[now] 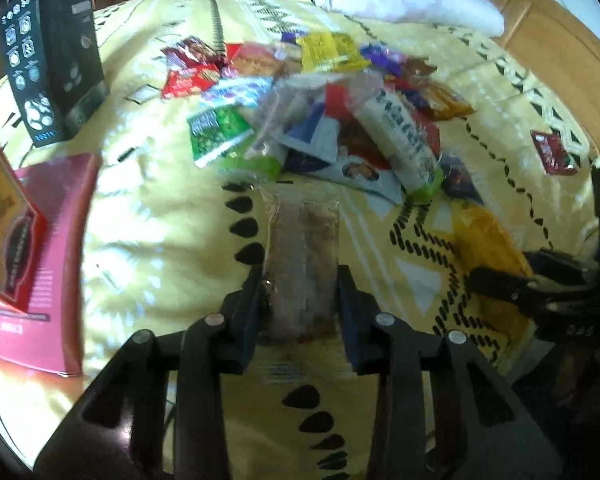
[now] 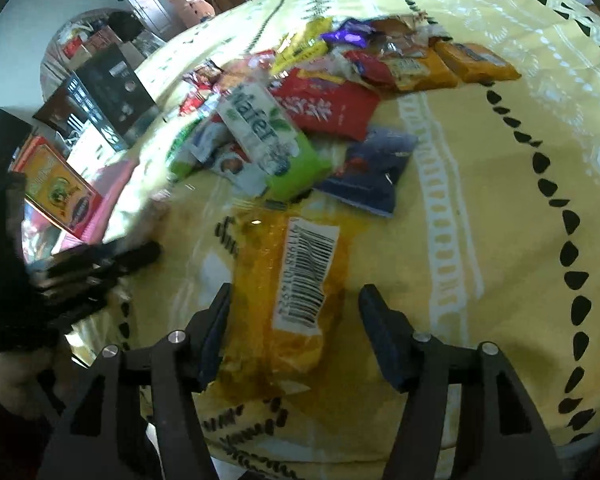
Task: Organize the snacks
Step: 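Grasp the clear brown snack packet with the left tool while the right tool grasps a yellow barcode bag, then carry the clear brown packet and yellow barcode bag over the glass bowl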
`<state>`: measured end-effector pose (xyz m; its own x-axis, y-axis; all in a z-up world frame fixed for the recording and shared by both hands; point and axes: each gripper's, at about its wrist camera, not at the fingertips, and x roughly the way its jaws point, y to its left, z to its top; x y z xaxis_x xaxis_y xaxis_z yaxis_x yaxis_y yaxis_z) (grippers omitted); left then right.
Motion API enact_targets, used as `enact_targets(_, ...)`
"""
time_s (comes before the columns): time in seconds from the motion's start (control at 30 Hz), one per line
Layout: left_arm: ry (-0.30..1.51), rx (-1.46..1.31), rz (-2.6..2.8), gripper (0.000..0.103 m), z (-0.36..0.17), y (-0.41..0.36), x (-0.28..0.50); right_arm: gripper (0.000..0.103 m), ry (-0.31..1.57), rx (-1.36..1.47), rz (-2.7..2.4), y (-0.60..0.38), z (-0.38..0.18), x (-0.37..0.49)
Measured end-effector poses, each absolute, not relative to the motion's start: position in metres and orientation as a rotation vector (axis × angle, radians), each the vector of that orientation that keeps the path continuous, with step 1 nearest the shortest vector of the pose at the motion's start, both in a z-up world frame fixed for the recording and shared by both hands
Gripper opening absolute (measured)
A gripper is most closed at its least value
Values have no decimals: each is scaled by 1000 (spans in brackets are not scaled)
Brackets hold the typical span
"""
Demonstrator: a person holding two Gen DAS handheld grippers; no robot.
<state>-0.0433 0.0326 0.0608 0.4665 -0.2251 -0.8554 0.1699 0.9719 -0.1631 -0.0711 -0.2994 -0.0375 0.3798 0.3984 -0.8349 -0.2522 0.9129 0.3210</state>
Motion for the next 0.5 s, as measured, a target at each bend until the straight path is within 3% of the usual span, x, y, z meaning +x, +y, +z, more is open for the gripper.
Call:
enact_targets(0.03, 1043, -58, -242, 35, 67, 34, -44, 58, 1104, 145, 422, -300, -37, -72)
enact_targets(0.07, 1028, -57, -243, 35, 73, 33, -44, 45, 1099, 145, 427, -300, -35, -73)
enact_targets(0.1, 1010, -55, -245, 35, 80, 34, -44, 43, 1085, 148, 426, -302, -32, -74)
enact_targets(0.5, 730, -10, -206, 35, 193, 58, -62, 41, 868, 114, 430, -301, 63, -67)
